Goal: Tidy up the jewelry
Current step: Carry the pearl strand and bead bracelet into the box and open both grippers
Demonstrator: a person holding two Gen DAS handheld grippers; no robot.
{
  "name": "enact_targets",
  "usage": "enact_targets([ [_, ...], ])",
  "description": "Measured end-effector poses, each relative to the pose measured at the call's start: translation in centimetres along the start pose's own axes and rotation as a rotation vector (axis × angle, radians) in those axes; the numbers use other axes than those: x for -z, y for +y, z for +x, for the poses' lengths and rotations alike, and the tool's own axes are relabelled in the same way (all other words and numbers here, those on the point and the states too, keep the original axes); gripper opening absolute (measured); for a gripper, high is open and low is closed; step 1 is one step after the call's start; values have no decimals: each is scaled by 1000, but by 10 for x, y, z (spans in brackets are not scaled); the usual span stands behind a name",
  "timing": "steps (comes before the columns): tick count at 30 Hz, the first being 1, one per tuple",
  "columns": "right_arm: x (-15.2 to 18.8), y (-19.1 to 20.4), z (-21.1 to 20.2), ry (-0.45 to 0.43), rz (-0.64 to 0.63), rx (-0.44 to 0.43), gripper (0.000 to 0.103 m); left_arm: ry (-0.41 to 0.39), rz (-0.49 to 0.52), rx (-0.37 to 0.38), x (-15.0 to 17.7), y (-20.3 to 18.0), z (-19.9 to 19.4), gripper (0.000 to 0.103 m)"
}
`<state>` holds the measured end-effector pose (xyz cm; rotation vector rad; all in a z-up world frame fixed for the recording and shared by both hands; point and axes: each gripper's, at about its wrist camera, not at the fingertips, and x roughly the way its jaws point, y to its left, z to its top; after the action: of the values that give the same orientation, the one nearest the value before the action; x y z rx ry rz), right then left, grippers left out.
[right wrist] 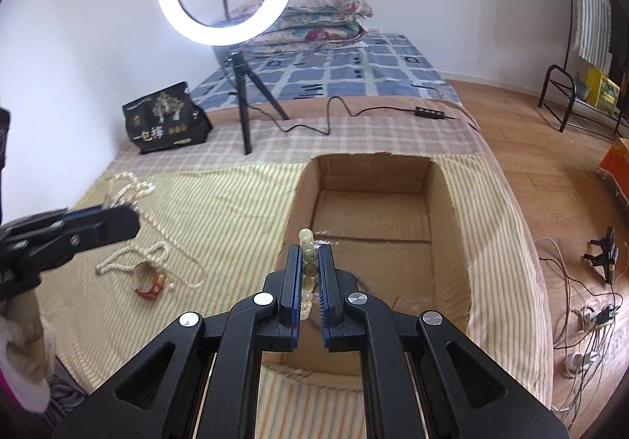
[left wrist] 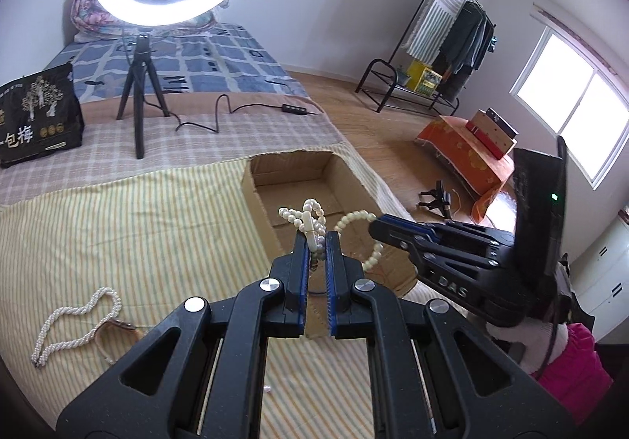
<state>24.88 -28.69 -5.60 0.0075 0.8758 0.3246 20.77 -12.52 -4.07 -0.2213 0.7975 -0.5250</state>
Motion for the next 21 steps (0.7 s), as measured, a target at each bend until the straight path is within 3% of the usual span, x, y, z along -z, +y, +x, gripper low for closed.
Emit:
enact_targets([
  [10,-19,-33,23,3,40,57,6,11,6,44,-7,-24,20,5],
  [21,-32,-64,49,32,81,90,6,44,32,42,-4,-42,49,5],
])
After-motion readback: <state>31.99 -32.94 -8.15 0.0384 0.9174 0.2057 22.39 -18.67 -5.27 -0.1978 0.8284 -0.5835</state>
